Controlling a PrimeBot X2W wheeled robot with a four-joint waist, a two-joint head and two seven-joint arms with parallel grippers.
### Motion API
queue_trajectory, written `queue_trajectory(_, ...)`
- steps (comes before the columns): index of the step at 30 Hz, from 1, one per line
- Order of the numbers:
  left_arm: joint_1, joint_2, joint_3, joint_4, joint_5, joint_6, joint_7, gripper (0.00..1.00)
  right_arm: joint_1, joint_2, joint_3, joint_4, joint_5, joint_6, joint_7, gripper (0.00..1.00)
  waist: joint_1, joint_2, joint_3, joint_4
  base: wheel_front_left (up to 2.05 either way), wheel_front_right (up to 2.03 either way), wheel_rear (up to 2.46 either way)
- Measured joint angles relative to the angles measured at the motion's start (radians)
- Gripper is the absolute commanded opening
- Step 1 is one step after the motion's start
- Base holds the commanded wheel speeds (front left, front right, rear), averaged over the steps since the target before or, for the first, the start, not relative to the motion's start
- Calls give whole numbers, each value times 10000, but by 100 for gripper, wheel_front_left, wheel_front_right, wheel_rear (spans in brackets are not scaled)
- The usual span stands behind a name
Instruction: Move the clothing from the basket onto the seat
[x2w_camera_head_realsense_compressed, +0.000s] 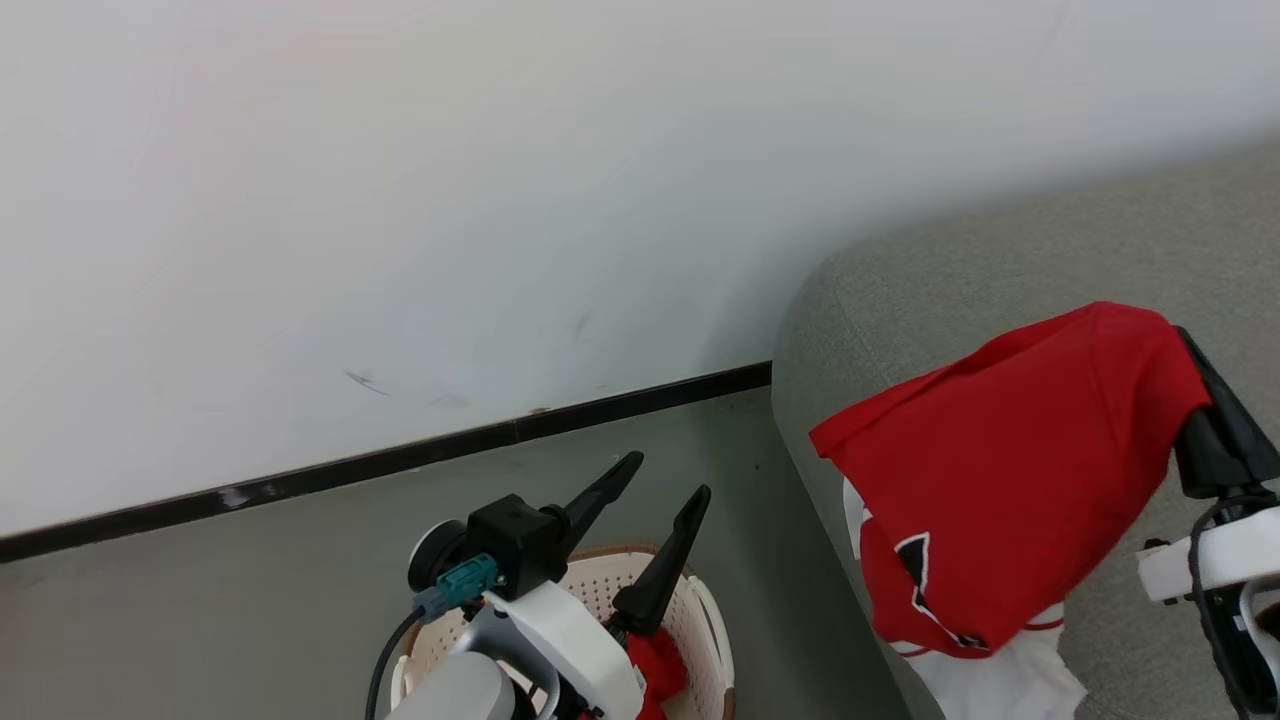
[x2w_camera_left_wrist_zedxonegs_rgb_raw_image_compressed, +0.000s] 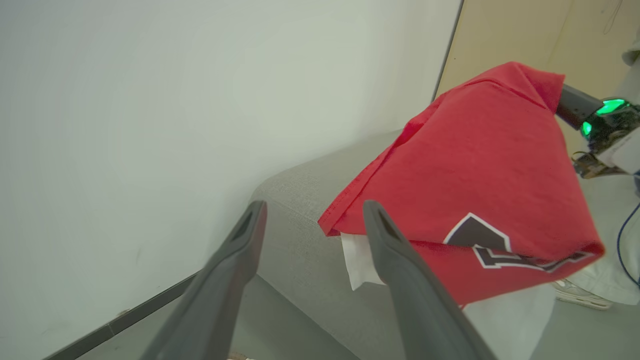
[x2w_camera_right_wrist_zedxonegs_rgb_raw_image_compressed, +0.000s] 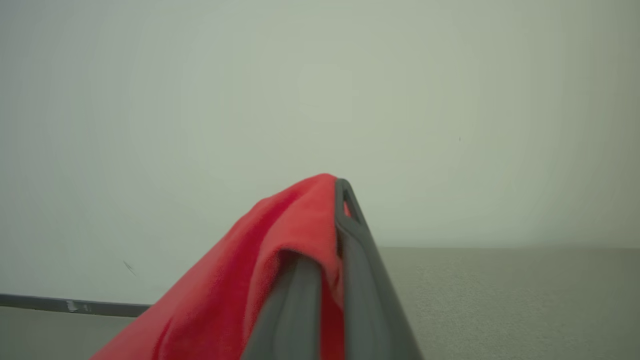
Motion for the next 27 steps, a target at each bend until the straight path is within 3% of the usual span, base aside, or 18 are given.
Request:
queue_trajectory(17, 151, 21, -947, -15, -276, -186, -552, 100, 1649, 146, -1129, -1398, 2, 0, 234, 0, 0, 0, -123, -1267, 0, 0, 0)
queue_trajectory(27, 176, 27, -993, -21, -267, -117, -702, 100, 1754, -86, -171, -1294, 545, 0, 633, 0, 0, 0, -45, -1942, 0, 0, 0)
